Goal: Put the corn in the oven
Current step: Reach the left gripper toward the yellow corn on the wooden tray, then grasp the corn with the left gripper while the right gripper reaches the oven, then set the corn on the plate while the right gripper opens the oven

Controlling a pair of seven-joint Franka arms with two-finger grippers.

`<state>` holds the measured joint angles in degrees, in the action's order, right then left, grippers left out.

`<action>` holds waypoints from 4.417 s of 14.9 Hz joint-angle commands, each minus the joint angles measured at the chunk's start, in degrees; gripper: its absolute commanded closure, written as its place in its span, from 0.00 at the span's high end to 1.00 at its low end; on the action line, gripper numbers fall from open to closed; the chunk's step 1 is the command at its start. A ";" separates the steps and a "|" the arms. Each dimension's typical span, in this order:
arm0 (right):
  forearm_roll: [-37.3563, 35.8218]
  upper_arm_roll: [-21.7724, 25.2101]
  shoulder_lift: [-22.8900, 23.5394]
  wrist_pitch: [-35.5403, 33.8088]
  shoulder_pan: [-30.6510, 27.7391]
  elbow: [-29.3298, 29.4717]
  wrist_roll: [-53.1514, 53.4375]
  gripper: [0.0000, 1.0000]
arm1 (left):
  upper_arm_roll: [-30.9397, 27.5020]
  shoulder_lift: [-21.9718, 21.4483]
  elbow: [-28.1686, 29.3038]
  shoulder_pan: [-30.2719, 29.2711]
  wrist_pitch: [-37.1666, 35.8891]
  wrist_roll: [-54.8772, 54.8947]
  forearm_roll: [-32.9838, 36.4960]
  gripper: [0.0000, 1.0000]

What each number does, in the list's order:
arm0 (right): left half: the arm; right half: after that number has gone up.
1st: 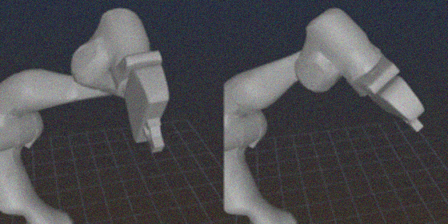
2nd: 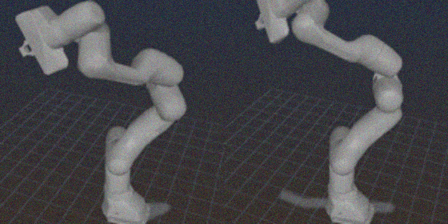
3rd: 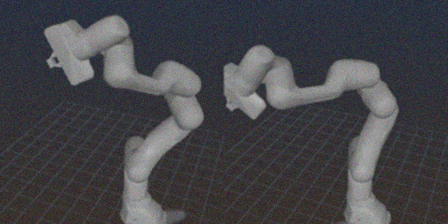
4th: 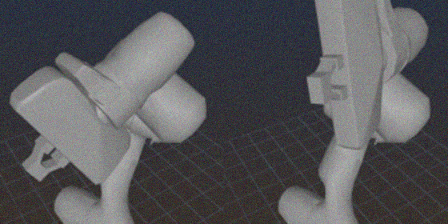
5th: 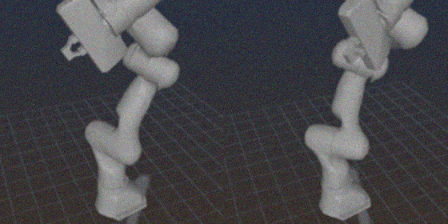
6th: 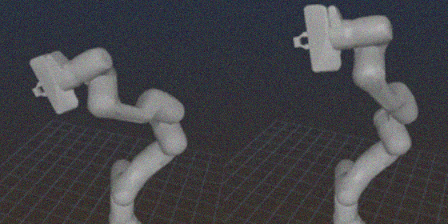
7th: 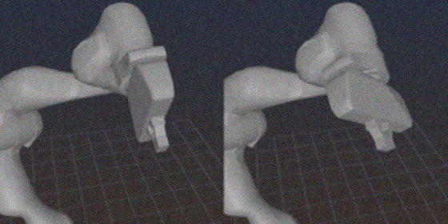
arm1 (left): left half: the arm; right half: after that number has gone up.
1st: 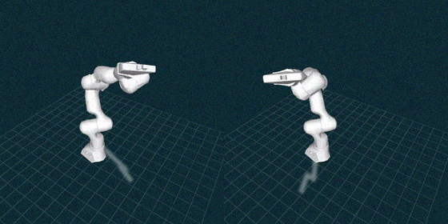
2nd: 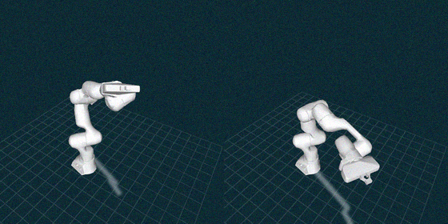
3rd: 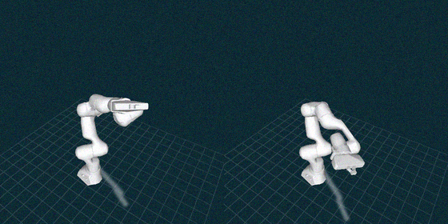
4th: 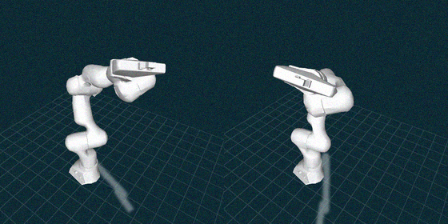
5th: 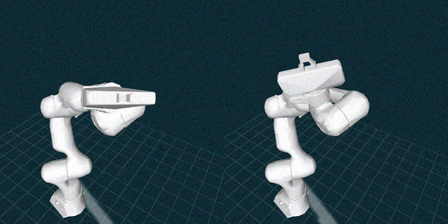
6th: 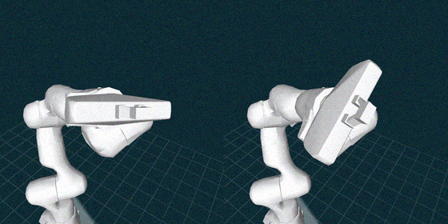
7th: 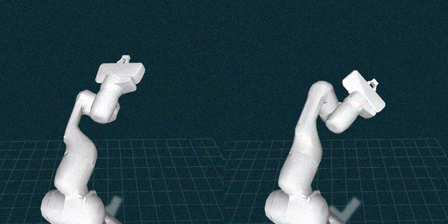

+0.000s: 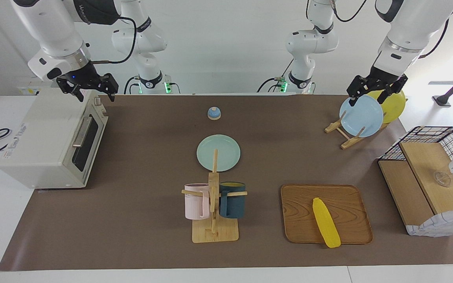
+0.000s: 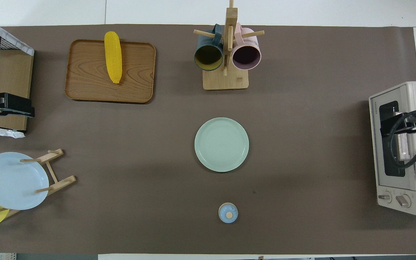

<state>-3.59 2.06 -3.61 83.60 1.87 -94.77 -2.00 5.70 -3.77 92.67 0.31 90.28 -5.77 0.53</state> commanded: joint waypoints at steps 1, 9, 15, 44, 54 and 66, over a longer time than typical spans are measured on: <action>1.13 -0.22 0.18 1.03 -0.46 0.11 0.15 1.00 | 0.01 -1.15 1.46 0.13 0.69 0.41 -0.71 1.00; 0.69 0.05 -2.01 7.96 -1.95 -6.03 -4.93 0.56 | 0.10 -1.41 1.90 0.13 0.77 0.32 -0.80 1.00; -0.36 0.22 -7.02 19.21 -6.78 -20.00 -7.85 0.00 | 0.10 0.42 3.04 1.53 6.47 0.32 -1.94 1.00; -0.19 -0.13 1.75 35.65 -5.21 -29.86 -1.26 0.00 | -0.78 56.77 -34.93 6.81 33.64 0.76 -0.28 0.88; 0.78 -0.65 5.02 46.55 -3.19 -34.78 -0.99 0.00 | -0.16 53.53 -33.08 6.81 30.93 0.06 0.35 0.00; 4.46 -0.65 6.95 53.40 -0.99 -39.62 2.26 0.00 | -0.16 16.09 12.24 24.80 30.46 -23.74 -3.43 0.00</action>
<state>0.45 0.12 3.61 135.45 1.05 -132.57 -0.47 6.73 19.72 91.73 20.22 114.98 -25.10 -2.03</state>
